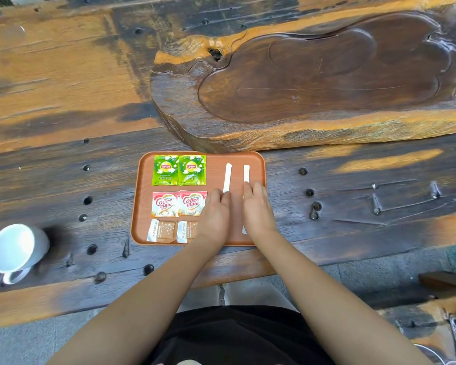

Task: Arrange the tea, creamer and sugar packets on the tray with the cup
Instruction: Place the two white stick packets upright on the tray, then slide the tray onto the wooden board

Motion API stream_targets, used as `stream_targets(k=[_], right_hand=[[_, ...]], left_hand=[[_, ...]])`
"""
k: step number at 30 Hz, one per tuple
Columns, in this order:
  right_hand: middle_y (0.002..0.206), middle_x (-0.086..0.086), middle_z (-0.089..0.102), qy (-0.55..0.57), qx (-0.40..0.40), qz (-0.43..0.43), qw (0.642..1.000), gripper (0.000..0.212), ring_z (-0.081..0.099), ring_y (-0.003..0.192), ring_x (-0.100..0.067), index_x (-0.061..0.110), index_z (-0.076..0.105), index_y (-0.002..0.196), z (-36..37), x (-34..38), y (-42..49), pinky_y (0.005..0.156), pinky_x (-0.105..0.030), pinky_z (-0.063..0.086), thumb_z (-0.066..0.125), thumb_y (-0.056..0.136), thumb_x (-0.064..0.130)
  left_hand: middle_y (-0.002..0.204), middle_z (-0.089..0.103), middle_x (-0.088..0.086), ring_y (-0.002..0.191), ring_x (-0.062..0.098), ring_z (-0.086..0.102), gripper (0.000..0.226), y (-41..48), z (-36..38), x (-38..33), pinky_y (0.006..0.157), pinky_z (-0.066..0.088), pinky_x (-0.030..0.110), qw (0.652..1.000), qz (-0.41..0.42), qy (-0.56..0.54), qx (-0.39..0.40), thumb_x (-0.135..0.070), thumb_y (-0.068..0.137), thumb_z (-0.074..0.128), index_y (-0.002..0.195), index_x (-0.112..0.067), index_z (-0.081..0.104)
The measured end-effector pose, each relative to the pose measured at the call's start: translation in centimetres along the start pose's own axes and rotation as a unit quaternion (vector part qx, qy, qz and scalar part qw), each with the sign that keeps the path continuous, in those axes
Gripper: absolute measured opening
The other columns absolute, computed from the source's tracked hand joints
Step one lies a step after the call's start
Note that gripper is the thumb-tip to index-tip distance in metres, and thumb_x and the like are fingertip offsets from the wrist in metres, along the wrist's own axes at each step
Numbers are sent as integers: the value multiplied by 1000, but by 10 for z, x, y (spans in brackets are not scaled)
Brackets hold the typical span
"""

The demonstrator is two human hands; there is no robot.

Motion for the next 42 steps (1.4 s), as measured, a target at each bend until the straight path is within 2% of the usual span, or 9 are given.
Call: stream_targets(k=[7, 14, 17, 20, 23, 28, 32, 36, 42], right_hand=[[134, -12, 34, -62, -3, 3, 998, 51, 33, 126, -26, 5, 26, 139, -4, 0, 2, 99, -35, 39, 42, 91, 1], [128, -14, 40, -34, -16, 22, 999, 39, 40, 120, -29, 6, 40, 129, -14, 3, 2, 91, -38, 42, 40, 90, 3], [124, -15, 43, -1, -35, 37, 999, 35, 44, 115, -32, 5, 46, 123, -28, -3, 1, 84, -38, 43, 42, 88, 3], [118, -16, 48, 28, -69, 48, 996, 28, 48, 111, -34, 4, 54, 113, -45, -19, 5, 84, -36, 43, 43, 87, 2], [121, -17, 51, 48, -50, 88, 994, 28, 50, 113, -34, 3, 57, 113, -53, -39, 7, 89, -37, 43, 46, 88, 6], [106, -20, 67, 84, 37, 134, 987, 23, 57, 107, -32, 1, 61, 104, -39, -54, 0, 83, -31, 43, 50, 86, 11], [105, -16, 68, 133, 39, 175, 975, 23, 60, 103, -30, 8, 57, 107, -29, -49, -10, 76, -29, 41, 50, 85, 10], [101, -12, 68, 136, 26, 208, 968, 25, 61, 97, -29, 8, 57, 108, -26, -45, -18, 78, -31, 45, 51, 84, 7], [79, -6, 61, 135, 2, 266, 954, 12, 56, 77, -26, 13, 59, 75, -22, -37, -28, 67, -28, 44, 49, 77, 6]], left_hand=[[110, 54, 7, 97, 29, 53, 31, 1, 2, 3, 87, 41, 43, 1000, 12, 21, 9, -41, 93, 31, 103, -18, 49], [107, 53, 7, 96, 29, 54, 31, 3, 4, 2, 87, 42, 44, 993, 74, 86, -11, -41, 93, 31, 102, -18, 49], [98, 54, 5, 93, 30, 53, 28, -1, -6, -1, 78, 38, 38, 983, 105, 148, -40, -40, 92, 33, 94, -18, 50], [111, 51, 8, 102, 29, 52, 25, 0, -30, -1, 85, 43, 38, 969, 144, 194, -56, -21, 91, 42, 111, -11, 52], [122, 49, 20, 111, 36, 48, 45, 8, -64, 12, 92, 42, 39, 938, 177, 274, -116, 5, 80, 50, 125, 0, 52], [127, 51, 21, 113, 40, 44, 40, 25, -126, 52, 97, 40, 47, 933, 91, 282, -202, -10, 86, 38, 123, -2, 54], [126, 50, 30, 120, 43, 43, 43, 31, -152, 77, 102, 36, 46, 970, -14, 180, -163, -14, 87, 49, 129, -3, 48], [117, 61, 28, 108, 42, 56, 34, 36, -160, 88, 90, 46, 43, 984, -62, 116, -121, -4, 83, 49, 116, 3, 58], [116, 64, 23, 106, 38, 59, 33, 42, -170, 92, 81, 44, 34, 992, -80, 58, -84, 1, 86, 47, 116, 0, 58]])
Point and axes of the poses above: each hand's wrist, its own y-axis towards the middle knuckle, its own z-axis out of the palm, x = y × z, the point moved 4 cm from there along y, towards the middle knuckle
